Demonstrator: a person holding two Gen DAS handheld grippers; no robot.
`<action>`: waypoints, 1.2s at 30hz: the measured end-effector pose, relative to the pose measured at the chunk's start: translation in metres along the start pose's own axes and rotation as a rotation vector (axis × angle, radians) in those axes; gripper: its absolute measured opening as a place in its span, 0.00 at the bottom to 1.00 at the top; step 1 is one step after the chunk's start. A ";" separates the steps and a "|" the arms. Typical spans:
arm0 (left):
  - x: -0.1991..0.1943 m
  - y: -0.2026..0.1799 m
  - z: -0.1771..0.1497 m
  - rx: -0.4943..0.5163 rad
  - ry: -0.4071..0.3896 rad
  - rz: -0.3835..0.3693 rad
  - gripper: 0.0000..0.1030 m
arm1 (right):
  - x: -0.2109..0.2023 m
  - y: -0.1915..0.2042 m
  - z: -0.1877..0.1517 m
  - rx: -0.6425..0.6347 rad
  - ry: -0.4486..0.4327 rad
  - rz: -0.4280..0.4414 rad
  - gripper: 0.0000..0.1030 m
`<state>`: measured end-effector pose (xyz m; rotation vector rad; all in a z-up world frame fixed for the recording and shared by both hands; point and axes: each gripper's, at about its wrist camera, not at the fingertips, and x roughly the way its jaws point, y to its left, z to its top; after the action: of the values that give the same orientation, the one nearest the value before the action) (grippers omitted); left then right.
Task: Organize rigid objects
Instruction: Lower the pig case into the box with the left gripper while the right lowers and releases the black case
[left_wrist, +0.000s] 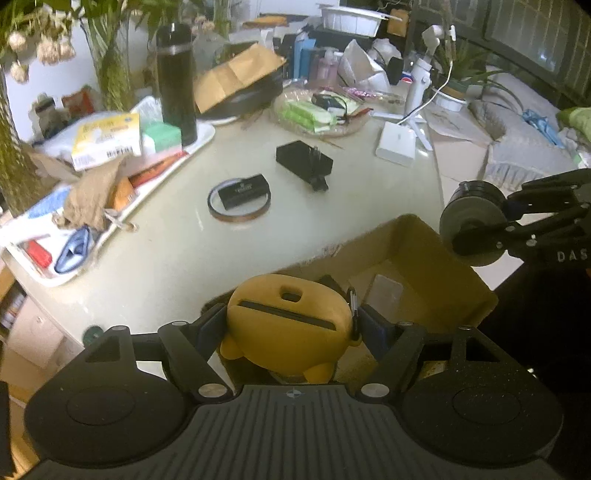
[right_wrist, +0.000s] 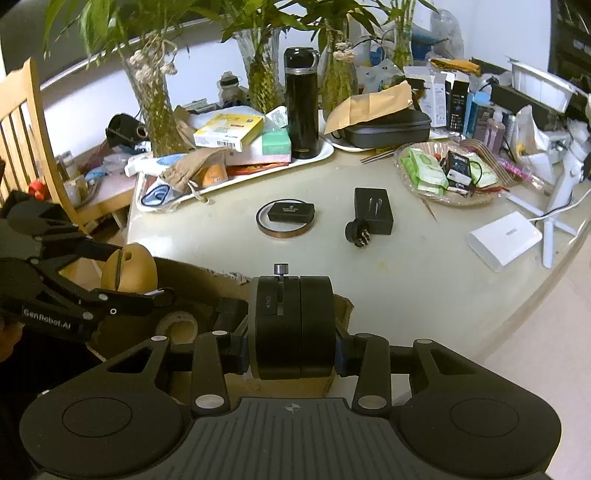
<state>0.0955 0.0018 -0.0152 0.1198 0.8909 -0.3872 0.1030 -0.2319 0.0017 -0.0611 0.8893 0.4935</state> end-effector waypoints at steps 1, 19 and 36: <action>0.001 0.002 0.000 -0.011 0.006 -0.004 0.74 | 0.000 0.000 -0.001 -0.001 0.002 0.003 0.42; -0.043 0.016 -0.024 -0.114 -0.092 0.070 0.74 | 0.003 0.000 -0.011 0.033 0.038 0.021 0.42; -0.051 0.011 -0.040 -0.128 -0.118 0.111 0.74 | 0.020 0.018 -0.013 -0.006 0.078 0.030 0.42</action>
<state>0.0418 0.0365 -0.0010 0.0277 0.7870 -0.2308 0.0960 -0.2113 -0.0185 -0.0727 0.9669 0.5244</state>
